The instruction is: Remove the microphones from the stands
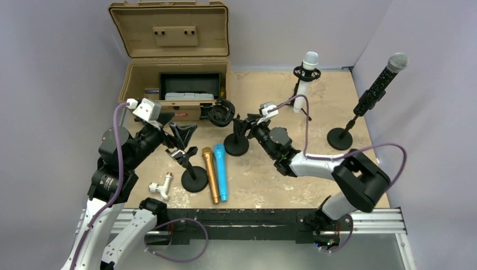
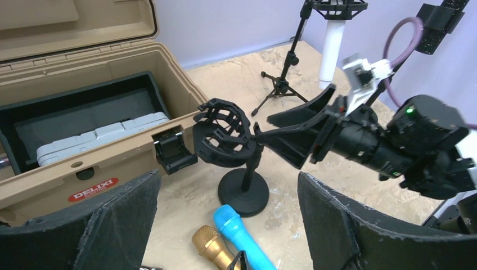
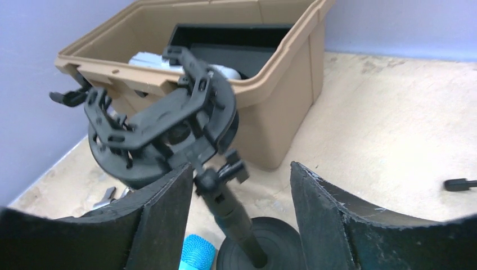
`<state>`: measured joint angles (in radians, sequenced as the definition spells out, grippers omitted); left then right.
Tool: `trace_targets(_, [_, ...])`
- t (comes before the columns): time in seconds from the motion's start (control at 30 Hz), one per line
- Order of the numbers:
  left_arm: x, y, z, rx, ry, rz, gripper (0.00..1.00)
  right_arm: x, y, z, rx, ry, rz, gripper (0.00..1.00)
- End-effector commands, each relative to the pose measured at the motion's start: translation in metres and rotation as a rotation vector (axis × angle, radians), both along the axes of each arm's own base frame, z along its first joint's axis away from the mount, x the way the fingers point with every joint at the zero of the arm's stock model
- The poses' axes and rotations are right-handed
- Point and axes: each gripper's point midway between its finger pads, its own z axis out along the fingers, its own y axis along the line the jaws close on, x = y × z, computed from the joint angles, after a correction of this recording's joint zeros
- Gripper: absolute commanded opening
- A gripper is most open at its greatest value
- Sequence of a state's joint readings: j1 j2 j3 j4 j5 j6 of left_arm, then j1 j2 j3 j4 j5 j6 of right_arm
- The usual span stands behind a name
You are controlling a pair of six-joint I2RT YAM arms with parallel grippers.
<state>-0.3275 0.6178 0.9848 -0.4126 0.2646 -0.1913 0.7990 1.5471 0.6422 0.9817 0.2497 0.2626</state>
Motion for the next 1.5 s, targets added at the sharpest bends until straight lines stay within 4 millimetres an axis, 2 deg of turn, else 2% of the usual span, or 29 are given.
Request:
trace_targets(0.0, [-0.002, -0.003, 0.014, -0.027, -0.035, -0.021, 0.89, -0.012, -0.027, 0.026, 0.059, -0.001, -0.064, 0.63])
trace_targets(0.2, [-0.002, -0.003, 0.014, -0.026, -0.036, -0.019, 0.89, -0.039, -0.057, 0.007, 0.076, 0.108, -0.095, 0.64])
trace_targets(0.27, [-0.002, -0.003, 0.014, -0.027, -0.035, -0.019, 0.88, -0.041, -0.07, 0.003, 0.071, 0.137, -0.143, 0.64])
trace_targets(0.37, [-0.002, -0.003, 0.014, -0.028, -0.038, -0.019, 0.89, -0.039, -0.092, 0.009, 0.065, 0.16, -0.232, 0.64])
trace_targets(0.5, [-0.002, -0.003, 0.013, -0.028, -0.035, -0.02, 0.89, -0.025, -0.125, 0.043, 0.091, 0.146, -0.331, 0.64])
trace_targets(0.67, [-0.002, -0.002, 0.014, -0.028, -0.039, -0.016, 0.88, -0.006, -0.179, 0.105, 0.115, 0.063, -0.489, 0.66])
trace_targets(0.8, [-0.003, -0.002, 0.015, -0.029, -0.041, -0.017, 0.88, 0.012, -0.203, 0.146, 0.076, 0.033, -0.574, 0.69])
trace_targets(0.93, [-0.004, -0.002, 0.016, -0.03, -0.045, -0.016, 0.89, 0.039, -0.22, 0.173, 0.053, 0.038, -0.578, 0.7])
trace_targets(1.1, [-0.004, -0.002, 0.016, -0.03, -0.045, -0.018, 0.89, 0.05, -0.249, 0.198, 0.047, 0.013, -0.668, 0.7])
trace_targets(1.23, [-0.005, -0.003, 0.017, -0.032, -0.047, -0.025, 0.89, 0.061, -0.26, 0.218, 0.023, -0.007, -0.699, 0.71])
trace_targets(1.47, [-0.006, -0.004, 0.017, -0.034, -0.048, -0.03, 0.89, 0.091, -0.247, 0.222, -0.055, 0.036, -0.649, 0.71])
